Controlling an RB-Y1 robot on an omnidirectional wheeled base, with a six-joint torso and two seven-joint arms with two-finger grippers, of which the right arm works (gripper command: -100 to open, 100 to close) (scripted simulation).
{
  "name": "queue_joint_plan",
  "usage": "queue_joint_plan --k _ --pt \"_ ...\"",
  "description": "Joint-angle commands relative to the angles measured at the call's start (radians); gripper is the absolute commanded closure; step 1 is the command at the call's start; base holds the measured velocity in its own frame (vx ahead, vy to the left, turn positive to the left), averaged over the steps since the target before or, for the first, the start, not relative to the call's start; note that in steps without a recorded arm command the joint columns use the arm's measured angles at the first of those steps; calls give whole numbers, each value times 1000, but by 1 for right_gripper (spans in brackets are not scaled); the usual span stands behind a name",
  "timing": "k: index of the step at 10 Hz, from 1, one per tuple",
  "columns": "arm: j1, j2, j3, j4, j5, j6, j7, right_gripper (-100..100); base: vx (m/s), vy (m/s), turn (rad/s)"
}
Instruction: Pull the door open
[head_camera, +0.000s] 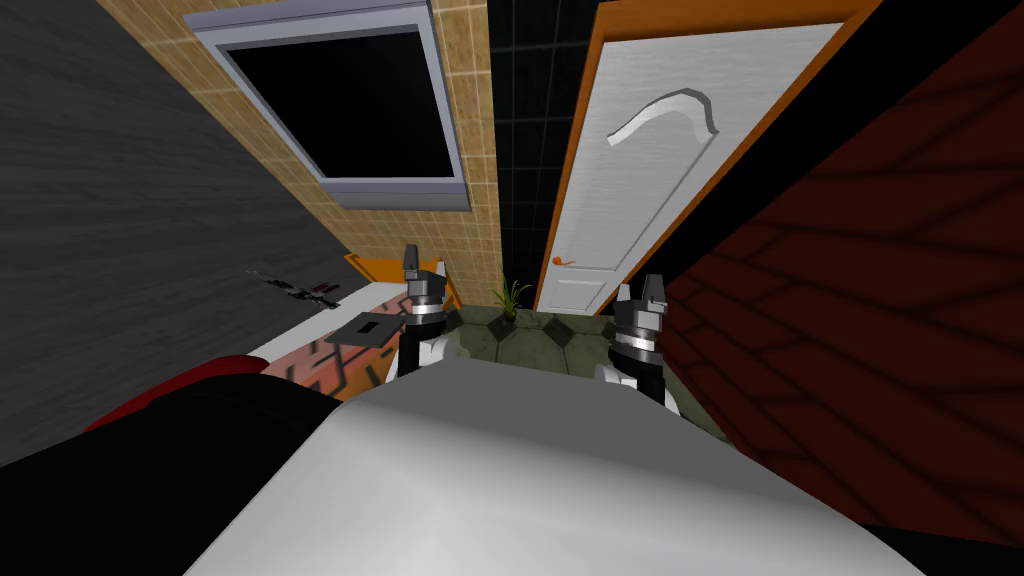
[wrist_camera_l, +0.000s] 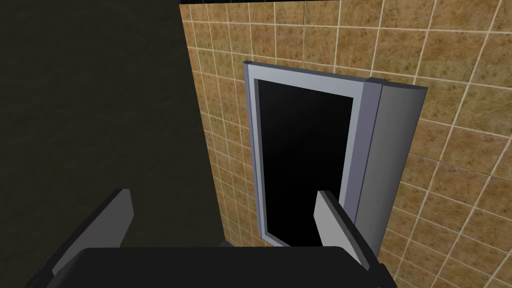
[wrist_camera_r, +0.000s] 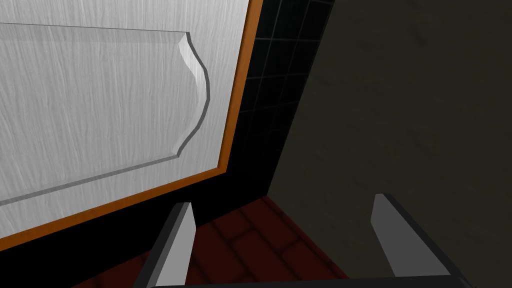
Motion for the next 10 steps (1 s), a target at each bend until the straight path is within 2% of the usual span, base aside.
queue_joint_plan --k 1,6,10 --pt "-13 -8 -6 34 -4 -2 1 -100 139 17 54" --pt "-50 -26 -24 125 -13 -8 3 -100 70 -33 53" --pt "-92 -44 -44 230 -24 -14 6 -100 98 -30 72"
